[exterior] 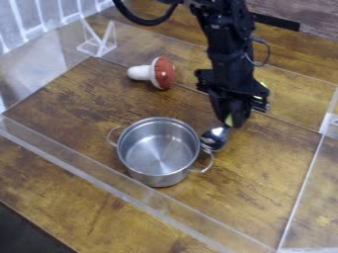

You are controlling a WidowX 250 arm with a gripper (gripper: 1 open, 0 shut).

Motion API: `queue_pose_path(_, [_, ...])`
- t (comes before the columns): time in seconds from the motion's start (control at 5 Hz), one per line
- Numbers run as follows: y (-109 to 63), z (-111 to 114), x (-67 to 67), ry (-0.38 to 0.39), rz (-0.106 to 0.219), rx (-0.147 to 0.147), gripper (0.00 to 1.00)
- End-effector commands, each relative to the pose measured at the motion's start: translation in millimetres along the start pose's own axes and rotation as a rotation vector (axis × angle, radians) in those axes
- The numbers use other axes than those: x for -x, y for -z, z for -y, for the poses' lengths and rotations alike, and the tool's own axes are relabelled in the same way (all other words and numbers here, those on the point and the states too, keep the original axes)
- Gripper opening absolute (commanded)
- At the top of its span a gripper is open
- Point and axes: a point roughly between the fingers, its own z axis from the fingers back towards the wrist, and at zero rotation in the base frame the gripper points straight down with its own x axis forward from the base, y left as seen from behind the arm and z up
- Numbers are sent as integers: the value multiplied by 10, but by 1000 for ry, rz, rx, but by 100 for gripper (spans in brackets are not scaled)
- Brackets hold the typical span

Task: Move the green spoon to the right

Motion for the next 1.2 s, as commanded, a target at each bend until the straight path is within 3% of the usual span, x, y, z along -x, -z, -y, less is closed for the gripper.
queue_pose_path(0.0, [-419,254,-80,14,105,33,0])
queue_pose_path(0.6, [-158,477,150,24,1,101,0])
queue_pose_path(1.0, [50,581,323,36,-87,125,0])
